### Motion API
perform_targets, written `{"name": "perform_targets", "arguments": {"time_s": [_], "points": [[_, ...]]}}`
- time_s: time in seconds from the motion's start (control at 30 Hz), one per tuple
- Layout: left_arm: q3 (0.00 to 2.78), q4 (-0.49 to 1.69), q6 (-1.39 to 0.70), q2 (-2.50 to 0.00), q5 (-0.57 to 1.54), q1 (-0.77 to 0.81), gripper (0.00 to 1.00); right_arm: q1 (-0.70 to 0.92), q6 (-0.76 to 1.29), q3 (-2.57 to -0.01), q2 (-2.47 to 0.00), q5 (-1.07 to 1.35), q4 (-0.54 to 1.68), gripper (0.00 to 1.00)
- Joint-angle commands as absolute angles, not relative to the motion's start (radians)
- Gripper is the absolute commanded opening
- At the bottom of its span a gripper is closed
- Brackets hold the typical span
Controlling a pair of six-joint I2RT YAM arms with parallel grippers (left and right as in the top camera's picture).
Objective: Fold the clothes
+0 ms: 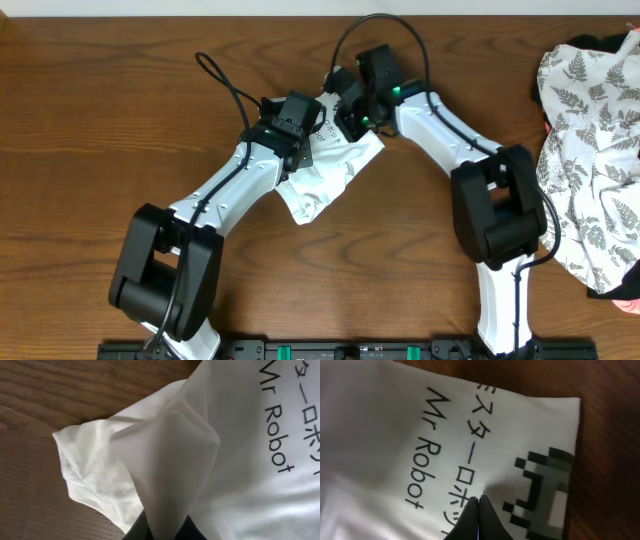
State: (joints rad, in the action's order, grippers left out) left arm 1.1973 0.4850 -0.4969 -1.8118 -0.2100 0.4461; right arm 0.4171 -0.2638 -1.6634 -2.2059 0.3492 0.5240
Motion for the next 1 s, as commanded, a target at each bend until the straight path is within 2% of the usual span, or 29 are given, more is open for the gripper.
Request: {"name": "perform_targets", "arguments": {"time_s": [0.0, 0.4, 0.5, 0.57, 0.6, 0.63, 0.97], "points": [[1.196, 0.484, -0.492, -1.849, -0.228, 0.447, 0.1, 0.416, -0.242, -1.68, -2.234, 0.292, 0.524, 0.01], [1.196, 0.463, -0.491, -1.944, -0.23, 0.446, 0.11, 0.41, -0.232, -1.679, -2.359, 0.287, 0.532, 0.01], [1.197, 0.472, -0.491, -1.948, -0.302, 0.435, 0.17, 0.41, -0.213, -1.679, -2.375, 0.288, 0.542, 0.01], [1.197, 0.475, -0.491, -1.946, -0.37, 0.417, 0.17, 0.41, -0.214, -1.679, -2.376, 0.288, 0.55, 0.01], [1.197, 0.476, -0.491, -1.946, -0.392, 0.404, 0.21, 0.41, -0.214, -1.679, -2.376, 0.288, 0.55, 0.01], [1.197, 0.478, -0.491, -1.946, -0.403, 0.389, 0.21, 0.41, -0.214, -1.679, -2.376, 0.288, 0.55, 0.01], [1.25, 0.493, -0.453, -1.922, -0.403, 0.267, 0.23, 0.399, -0.214, -1.679, -2.376, 0.287, 0.561, 0.01]]}}
